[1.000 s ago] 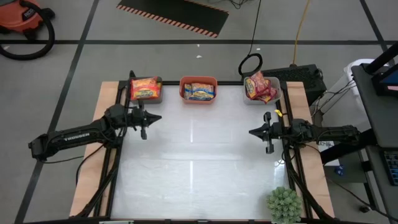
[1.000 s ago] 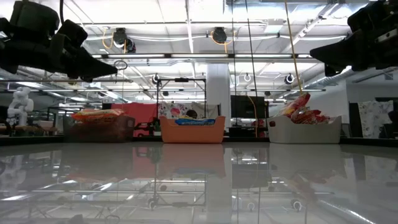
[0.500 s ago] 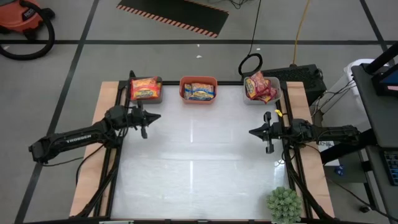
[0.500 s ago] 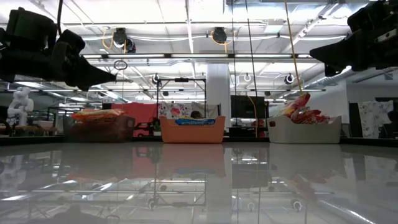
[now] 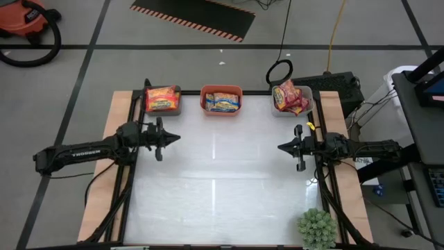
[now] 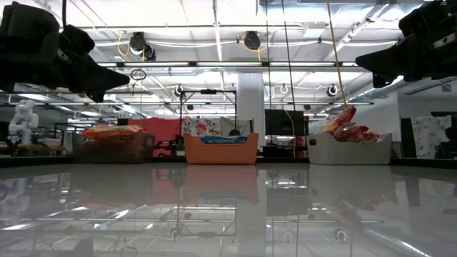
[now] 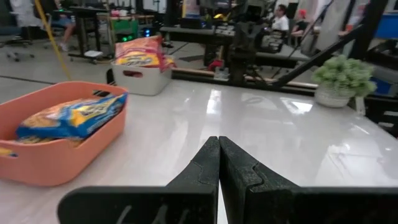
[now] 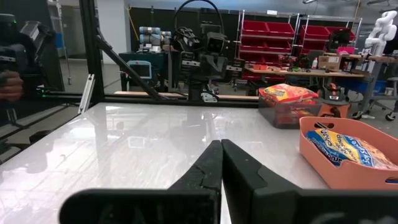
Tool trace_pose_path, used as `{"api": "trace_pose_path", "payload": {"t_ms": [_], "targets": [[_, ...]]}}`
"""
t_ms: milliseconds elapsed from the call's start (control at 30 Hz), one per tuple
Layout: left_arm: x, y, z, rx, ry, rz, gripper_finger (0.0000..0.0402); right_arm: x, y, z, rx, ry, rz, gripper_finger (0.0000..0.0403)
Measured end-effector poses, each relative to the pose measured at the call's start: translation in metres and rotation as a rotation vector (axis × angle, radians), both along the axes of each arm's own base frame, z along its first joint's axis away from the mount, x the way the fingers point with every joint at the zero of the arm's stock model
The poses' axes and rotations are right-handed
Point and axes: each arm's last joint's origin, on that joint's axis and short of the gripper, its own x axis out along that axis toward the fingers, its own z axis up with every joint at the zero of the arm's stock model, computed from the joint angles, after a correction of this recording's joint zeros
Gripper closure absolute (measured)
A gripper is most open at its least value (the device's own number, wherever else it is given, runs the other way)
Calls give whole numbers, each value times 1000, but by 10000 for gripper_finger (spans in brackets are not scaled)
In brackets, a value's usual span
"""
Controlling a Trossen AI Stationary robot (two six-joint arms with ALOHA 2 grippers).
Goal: Sort Maruchan noodles
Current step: Return to Home Position
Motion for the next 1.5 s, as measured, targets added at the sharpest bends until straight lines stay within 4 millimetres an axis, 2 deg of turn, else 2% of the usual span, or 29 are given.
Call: {"api": "trace_pose_path", "payload": {"t_ms": [833, 1200, 1500], "targets": [[2, -42, -5, 21, 53, -38, 398, 0, 0, 0, 0, 0, 0, 403], [-4, -47, 0, 25, 10, -82, 398, 0, 0, 0, 0, -1, 0, 403], [-16, -44, 4, 64, -45, -36, 399, 0, 0, 0, 0, -1, 0, 403]]}}
